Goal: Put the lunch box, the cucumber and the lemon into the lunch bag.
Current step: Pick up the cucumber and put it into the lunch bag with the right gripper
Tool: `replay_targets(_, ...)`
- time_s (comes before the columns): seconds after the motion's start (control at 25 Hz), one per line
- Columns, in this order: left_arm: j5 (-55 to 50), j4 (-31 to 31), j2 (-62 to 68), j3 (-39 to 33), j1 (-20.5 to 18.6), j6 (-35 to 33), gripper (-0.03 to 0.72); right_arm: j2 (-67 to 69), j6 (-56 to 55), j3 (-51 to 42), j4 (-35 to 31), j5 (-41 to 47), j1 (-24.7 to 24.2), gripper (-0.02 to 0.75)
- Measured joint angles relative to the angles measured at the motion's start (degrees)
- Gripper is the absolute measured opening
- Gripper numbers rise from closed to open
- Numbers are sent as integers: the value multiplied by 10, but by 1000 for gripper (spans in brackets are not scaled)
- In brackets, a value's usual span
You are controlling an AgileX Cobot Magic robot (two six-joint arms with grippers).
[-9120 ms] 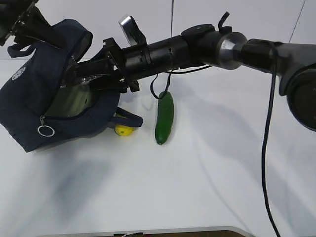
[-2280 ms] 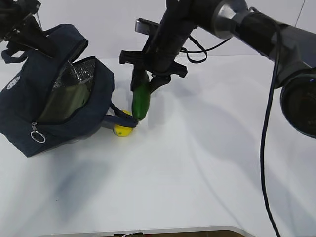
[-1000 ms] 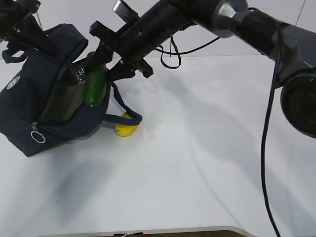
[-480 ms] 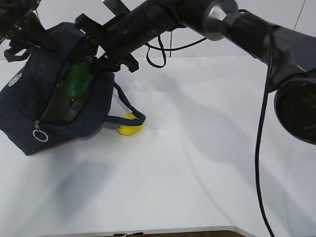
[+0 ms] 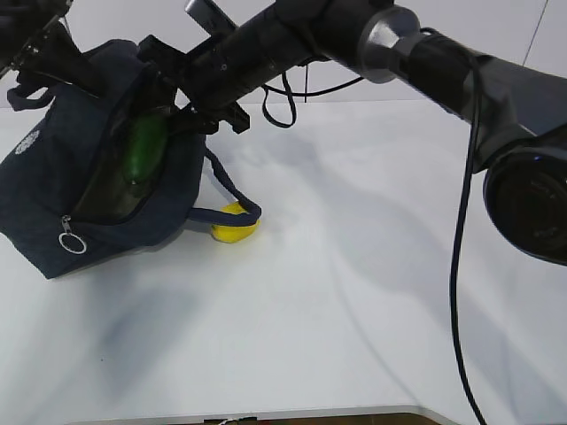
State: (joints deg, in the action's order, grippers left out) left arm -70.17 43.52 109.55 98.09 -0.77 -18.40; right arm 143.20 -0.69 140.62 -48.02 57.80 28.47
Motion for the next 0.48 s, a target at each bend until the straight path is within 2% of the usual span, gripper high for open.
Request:
replay_targets(0.12, 0, 0, 0, 0, 0, 0, -17, 3, 0, 0, 0, 0, 0, 403)
replay_targets(0.32, 0, 0, 0, 0, 0, 0, -17, 3, 0, 0, 0, 0, 0, 512)
replay_targets(0.48, 0, 0, 0, 0, 0, 0, -17, 3, 0, 0, 0, 0, 0, 543)
